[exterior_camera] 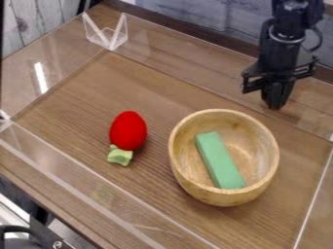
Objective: Remove the green stick from the brown bowl and put it on the table
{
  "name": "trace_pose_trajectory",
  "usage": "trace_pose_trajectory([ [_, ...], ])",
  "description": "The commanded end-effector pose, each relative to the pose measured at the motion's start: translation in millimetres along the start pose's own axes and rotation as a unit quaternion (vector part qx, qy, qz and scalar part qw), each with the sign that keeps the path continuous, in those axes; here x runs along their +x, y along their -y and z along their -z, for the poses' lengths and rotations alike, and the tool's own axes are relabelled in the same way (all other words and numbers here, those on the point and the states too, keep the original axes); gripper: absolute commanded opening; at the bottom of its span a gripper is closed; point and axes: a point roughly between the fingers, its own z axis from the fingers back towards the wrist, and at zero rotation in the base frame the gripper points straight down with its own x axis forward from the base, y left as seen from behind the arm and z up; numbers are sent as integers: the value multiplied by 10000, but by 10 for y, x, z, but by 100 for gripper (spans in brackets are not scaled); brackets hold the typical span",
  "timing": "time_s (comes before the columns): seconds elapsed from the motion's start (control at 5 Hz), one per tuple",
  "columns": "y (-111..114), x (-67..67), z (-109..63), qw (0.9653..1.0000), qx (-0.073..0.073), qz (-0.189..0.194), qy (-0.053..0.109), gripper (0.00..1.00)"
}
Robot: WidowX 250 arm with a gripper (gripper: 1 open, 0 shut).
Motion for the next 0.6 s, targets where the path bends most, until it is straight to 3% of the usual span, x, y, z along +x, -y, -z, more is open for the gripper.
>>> trace_pose_trajectory([
  [0.0, 81, 32, -194, 9989, -392, 102, 233, 0],
  [0.4, 82, 52, -297, 9984, -499, -3, 278, 0],
])
